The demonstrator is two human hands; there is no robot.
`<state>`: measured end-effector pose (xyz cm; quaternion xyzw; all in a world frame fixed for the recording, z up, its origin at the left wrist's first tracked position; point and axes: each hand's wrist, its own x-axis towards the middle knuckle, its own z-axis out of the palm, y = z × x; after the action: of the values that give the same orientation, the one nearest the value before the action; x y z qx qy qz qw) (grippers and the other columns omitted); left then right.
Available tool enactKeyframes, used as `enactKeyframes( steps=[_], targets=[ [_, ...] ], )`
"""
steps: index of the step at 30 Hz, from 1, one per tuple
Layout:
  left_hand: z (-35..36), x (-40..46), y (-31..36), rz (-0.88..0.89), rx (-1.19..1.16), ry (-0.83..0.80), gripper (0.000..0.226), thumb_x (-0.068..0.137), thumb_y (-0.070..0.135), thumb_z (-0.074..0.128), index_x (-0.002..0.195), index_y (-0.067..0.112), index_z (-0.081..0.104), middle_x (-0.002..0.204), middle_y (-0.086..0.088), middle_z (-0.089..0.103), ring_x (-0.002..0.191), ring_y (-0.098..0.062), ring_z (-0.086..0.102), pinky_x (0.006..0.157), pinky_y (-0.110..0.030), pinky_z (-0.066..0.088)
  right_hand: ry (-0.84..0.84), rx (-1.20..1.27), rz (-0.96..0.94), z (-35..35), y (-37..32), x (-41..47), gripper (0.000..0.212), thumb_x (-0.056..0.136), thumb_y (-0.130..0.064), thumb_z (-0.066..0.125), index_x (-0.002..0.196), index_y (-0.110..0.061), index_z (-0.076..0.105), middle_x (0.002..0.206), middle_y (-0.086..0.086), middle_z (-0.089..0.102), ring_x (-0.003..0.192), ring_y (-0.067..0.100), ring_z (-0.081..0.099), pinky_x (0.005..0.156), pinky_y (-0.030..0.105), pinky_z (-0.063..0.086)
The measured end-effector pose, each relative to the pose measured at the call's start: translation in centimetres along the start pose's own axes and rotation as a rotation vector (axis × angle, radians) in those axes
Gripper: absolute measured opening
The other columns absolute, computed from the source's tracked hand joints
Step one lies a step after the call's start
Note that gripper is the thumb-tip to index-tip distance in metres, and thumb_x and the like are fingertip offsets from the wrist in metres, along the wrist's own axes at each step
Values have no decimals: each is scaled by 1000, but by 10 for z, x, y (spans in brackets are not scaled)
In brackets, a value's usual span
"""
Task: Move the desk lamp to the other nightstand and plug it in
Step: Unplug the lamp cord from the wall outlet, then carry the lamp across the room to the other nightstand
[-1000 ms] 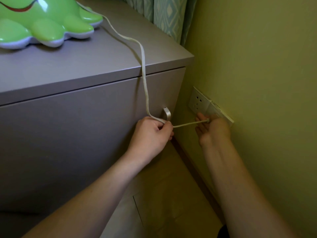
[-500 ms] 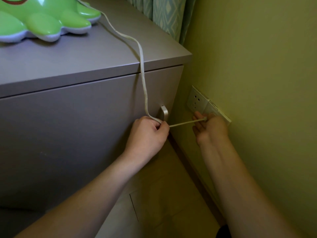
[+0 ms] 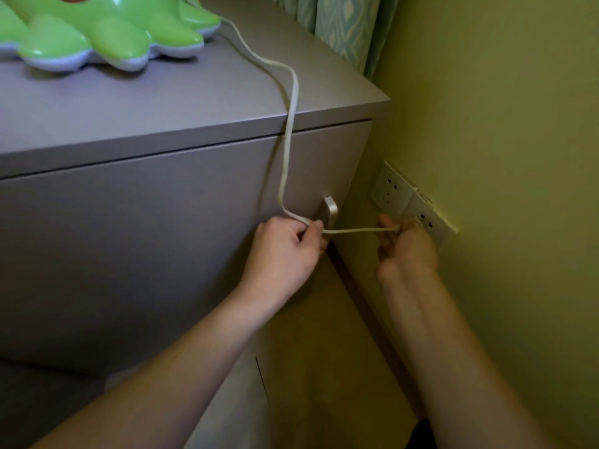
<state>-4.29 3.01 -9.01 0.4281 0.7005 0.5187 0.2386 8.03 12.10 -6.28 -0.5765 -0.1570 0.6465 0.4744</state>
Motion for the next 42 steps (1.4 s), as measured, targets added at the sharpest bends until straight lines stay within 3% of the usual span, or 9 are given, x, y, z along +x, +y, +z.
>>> enactKeyframes(
  steps=[6, 12, 16, 19, 23, 29, 32, 36, 42],
  targets=[
    [-2, 0, -7, -64, -45, 2, 27, 82, 50, 52, 70, 41, 75, 66, 0, 76, 65, -22, 73, 66, -50, 60, -125, -13, -97, 3, -3, -1, 20, 99, -27, 40, 101, -20, 59, 104, -1, 71, 98, 12, 62, 94, 29, 40],
    [-11, -25, 38, -427, -23, 15, 38, 83, 44, 51, 57, 24, 69, 64, -1, 74, 66, -22, 72, 73, -46, 60, 2, -128, 50, 1, -21, -58, 23, 100, -25, 40, 117, -20, 54, 122, 2, 64, 109, 14, 55, 77, 24, 40],
    [-52, -30, 119, -645, 10, -83, 36, 89, 35, 54, 59, 17, 67, 60, -3, 73, 63, -25, 72, 73, -46, 61, 47, -167, 115, 17, -89, -135, 32, 100, -23, 40, 130, -17, 50, 117, -2, 65, 104, 11, 51, 90, 24, 33],
    [-83, -30, 195, -733, -21, -84, 32, 90, 28, 55, 63, 15, 66, 60, -6, 72, 58, -25, 71, 68, -47, 62, 82, -182, 160, 31, -146, -197, 29, 99, -25, 42, 123, -13, 54, 97, -7, 67, 98, 12, 57, 94, 29, 35],
    [-130, -27, 318, -840, -9, -164, 27, 93, 25, 52, 84, 5, 67, 68, -10, 71, 59, -28, 68, 68, -42, 62, 125, -176, 147, 61, -236, -279, 21, 98, -24, 46, 111, -12, 57, 103, 2, 69, 99, 18, 63, 95, 32, 42],
    [-185, -19, 495, -733, 297, -292, 36, 88, 17, 42, 101, -5, 68, 105, -27, 70, 101, -43, 66, 86, -41, 55, 41, -149, 145, 121, -357, -385, 17, 99, -22, 44, 109, -12, 54, 109, 9, 68, 102, 23, 66, 85, 31, 47],
    [-206, -9, 543, -636, 419, -278, 27, 86, 11, 45, 89, -4, 67, 98, -26, 69, 95, -41, 65, 68, -32, 46, -23, -176, 75, 149, -398, -413, 13, 99, -21, 43, 94, -16, 54, 106, 8, 68, 97, 21, 66, 87, 30, 49],
    [-242, 15, 575, -509, 562, -135, 25, 87, 15, 45, 88, 5, 67, 88, -13, 69, 84, -33, 63, 72, -32, 50, -172, -252, -27, 181, -430, -426, 25, 98, -22, 44, 75, -25, 53, 87, -2, 68, 85, 14, 66, 91, 30, 48],
    [-281, 49, 595, -369, 505, 165, 24, 90, 21, 46, 93, 13, 69, 86, -8, 74, 69, -29, 65, 64, -31, 53, -298, -411, -267, 217, -447, -424, 18, 98, -27, 43, 88, -23, 58, 83, -10, 65, 78, 5, 61, 76, 23, 44]
  ],
)
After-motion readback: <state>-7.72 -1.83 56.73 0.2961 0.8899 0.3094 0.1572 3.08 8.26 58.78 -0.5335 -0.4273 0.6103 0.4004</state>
